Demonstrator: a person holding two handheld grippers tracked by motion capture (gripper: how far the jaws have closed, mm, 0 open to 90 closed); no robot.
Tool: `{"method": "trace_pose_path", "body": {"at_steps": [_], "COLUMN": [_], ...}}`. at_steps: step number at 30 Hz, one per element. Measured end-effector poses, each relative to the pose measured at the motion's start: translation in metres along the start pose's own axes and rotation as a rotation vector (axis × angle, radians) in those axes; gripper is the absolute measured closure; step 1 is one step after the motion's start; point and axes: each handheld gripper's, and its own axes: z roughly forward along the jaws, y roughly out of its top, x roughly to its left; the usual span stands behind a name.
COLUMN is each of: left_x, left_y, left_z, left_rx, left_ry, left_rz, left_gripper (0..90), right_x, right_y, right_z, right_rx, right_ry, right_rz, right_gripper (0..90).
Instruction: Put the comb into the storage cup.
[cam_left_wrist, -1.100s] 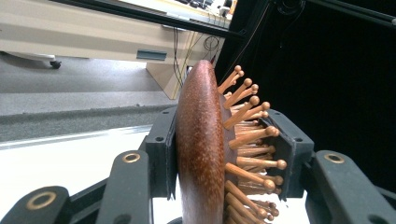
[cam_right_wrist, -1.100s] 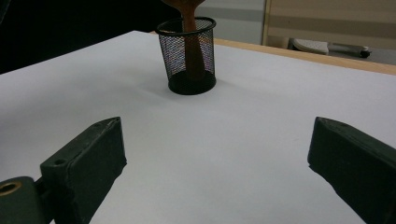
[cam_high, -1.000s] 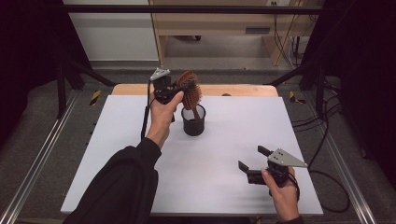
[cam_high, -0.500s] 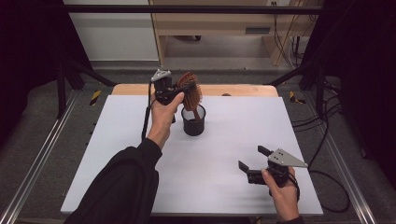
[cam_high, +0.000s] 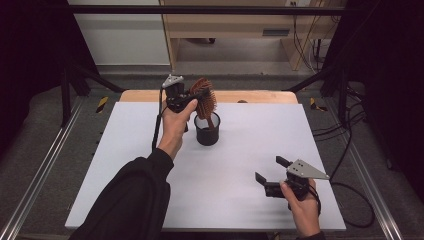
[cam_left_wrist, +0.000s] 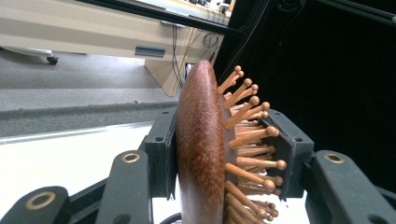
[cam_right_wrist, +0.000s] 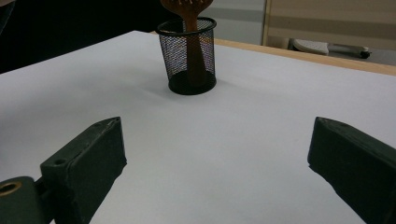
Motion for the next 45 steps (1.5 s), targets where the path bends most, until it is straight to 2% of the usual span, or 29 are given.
{"method": "trace_pose_path", "body": {"at_steps": [23,45], "left_x": [0.004,0.016], "left_y": [-0.001,-0.001], "left_z": [0.002,0.001], "left_rx": [-0.001,0.017], "left_ry": [-0.004,0.006], "left_rz": [0.001,0.011], "left_gripper": [50.2,48.2], "right_x": [0.000,0.001], "right_y": [0.000,-0.001], "right_z": [0.001,0.001], "right_rx": [0.004,0.007], "right_ry": [0.007,0.008], "right_rz": [-0.002,-0.003], "right_gripper": [4.4,4.4]}}
